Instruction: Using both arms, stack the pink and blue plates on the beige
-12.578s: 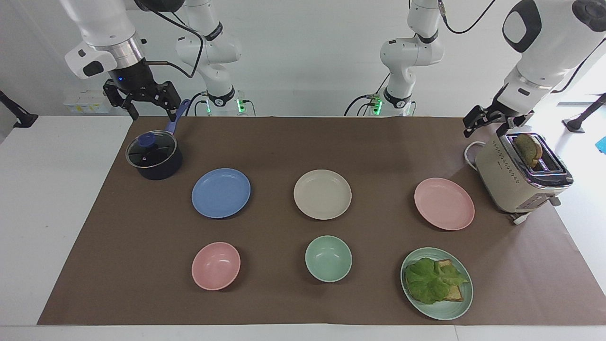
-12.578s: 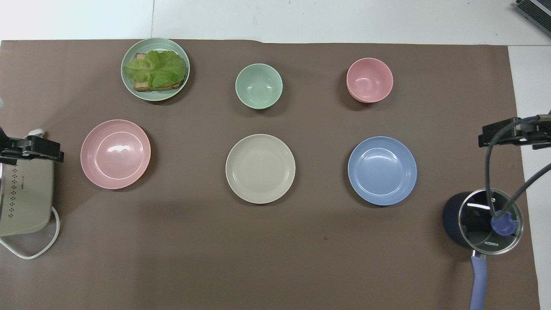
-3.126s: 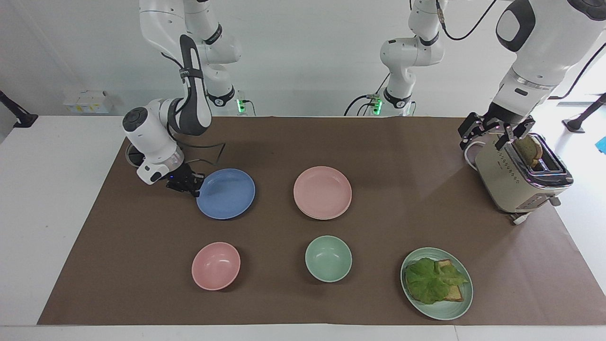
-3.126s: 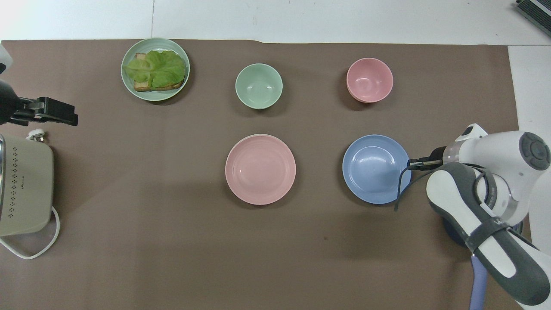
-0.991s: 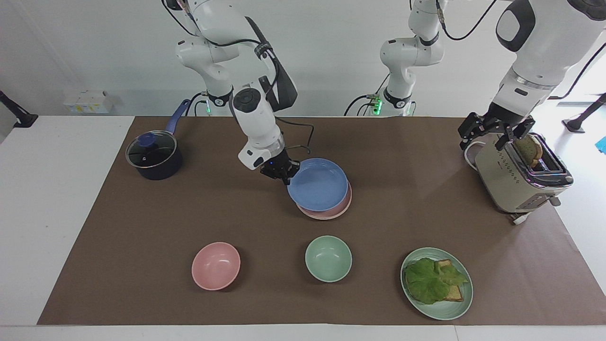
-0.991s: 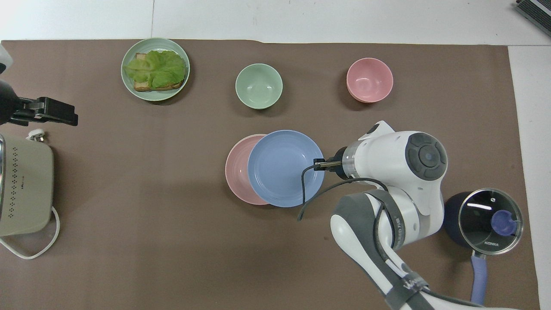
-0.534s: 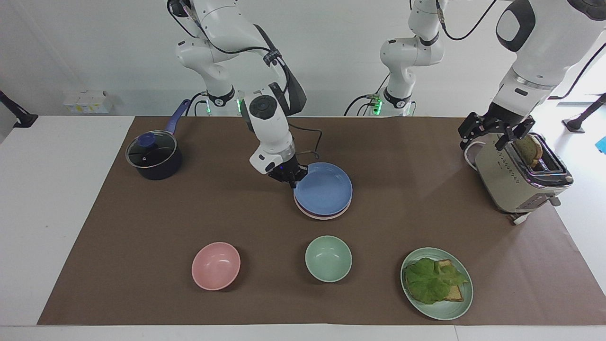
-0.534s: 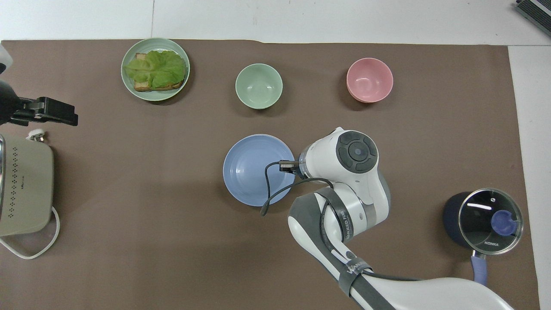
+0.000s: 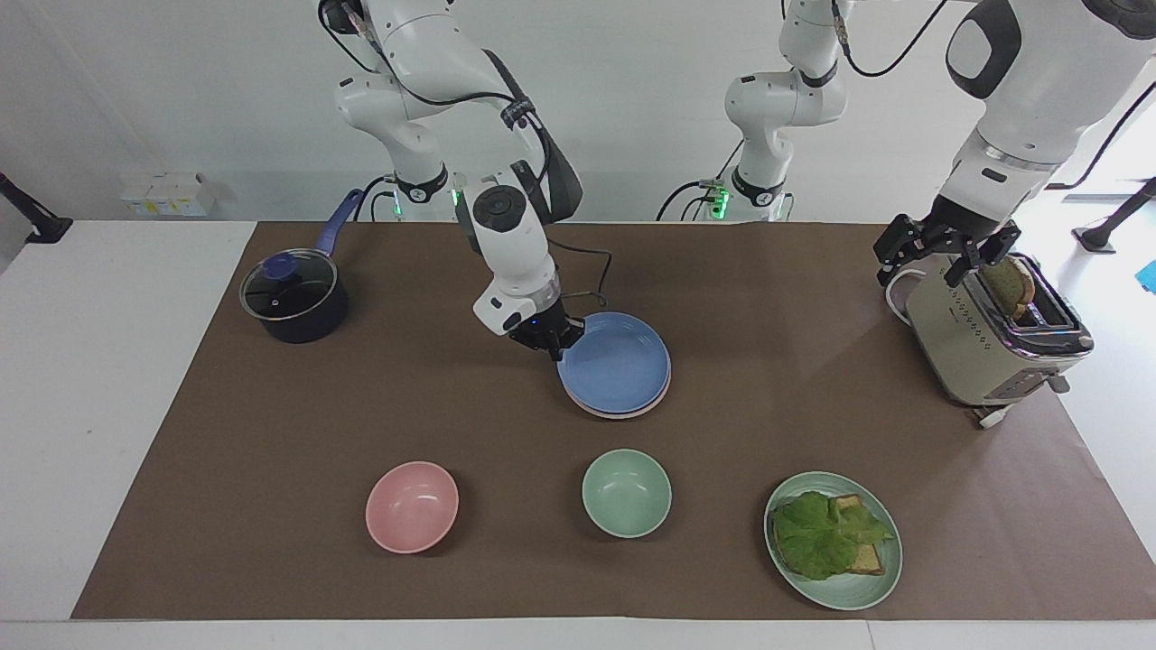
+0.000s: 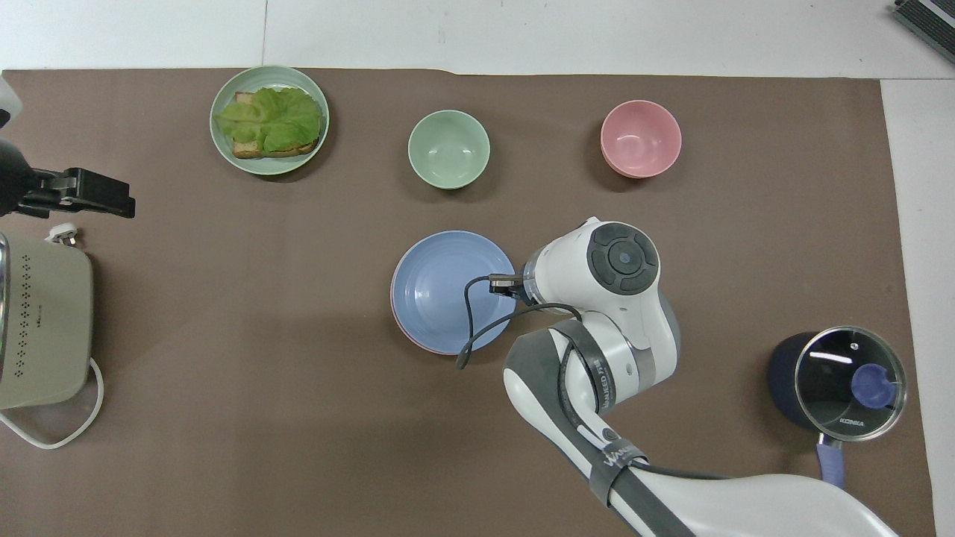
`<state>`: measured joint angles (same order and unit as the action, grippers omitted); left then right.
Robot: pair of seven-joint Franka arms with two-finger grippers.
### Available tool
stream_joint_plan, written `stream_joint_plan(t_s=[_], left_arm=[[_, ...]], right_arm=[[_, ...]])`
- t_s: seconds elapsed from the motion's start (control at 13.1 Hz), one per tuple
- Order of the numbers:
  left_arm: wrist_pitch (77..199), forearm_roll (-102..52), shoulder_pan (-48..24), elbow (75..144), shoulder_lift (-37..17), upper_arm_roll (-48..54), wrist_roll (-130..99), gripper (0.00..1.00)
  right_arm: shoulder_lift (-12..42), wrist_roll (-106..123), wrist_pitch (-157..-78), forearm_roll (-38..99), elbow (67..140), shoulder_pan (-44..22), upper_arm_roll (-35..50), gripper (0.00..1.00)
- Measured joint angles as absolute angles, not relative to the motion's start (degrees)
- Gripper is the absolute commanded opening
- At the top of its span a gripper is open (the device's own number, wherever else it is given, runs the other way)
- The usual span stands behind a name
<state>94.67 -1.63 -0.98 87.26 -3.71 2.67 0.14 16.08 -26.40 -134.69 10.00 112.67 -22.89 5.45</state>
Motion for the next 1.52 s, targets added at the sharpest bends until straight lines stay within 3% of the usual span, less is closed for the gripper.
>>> stream_joint_plan(t_s=[0.23, 0.38, 0.46, 0.53, 0.61, 0.91, 1.52], left_arm=[[94.7, -1.6, -1.0, 87.3, -3.7, 2.7, 0.1, 1.00], [94.7, -1.6, -1.0, 87.3, -3.7, 2.7, 0.1, 1.00], [94.7, -1.6, -1.0, 87.3, -3.7, 2.7, 0.1, 1.00], [94.7, -1.6, -1.0, 87.3, -3.7, 2.7, 0.1, 1.00], [94.7, -1.6, -1.0, 87.3, -3.7, 2.7, 0.1, 1.00], [94.7, -1.6, -1.0, 87.3, -3.7, 2.7, 0.1, 1.00], [94.7, -1.6, -1.0, 87.3, -3.7, 2.7, 0.1, 1.00]], right_arm=[[16.3, -26.4, -135.4, 10.0, 112.7, -22.9, 5.5, 0.00], [16.3, -26.4, -135.5, 10.0, 112.7, -22.9, 5.4, 0.31], [16.3, -26.4, -135.6, 10.0, 112.7, -22.9, 5.4, 0.69], [16.3, -26.4, -135.6, 10.0, 112.7, -22.9, 5.4, 0.90], [16.3, -26.4, -135.7, 10.0, 112.6, -22.9, 5.4, 1.00], [15.0, -26.4, -135.0, 10.0, 111.2, -21.6, 5.0, 1.00], [0.2, -24.8, -119.6, 0.3, 110.0, -4.7, 4.7, 1.00]])
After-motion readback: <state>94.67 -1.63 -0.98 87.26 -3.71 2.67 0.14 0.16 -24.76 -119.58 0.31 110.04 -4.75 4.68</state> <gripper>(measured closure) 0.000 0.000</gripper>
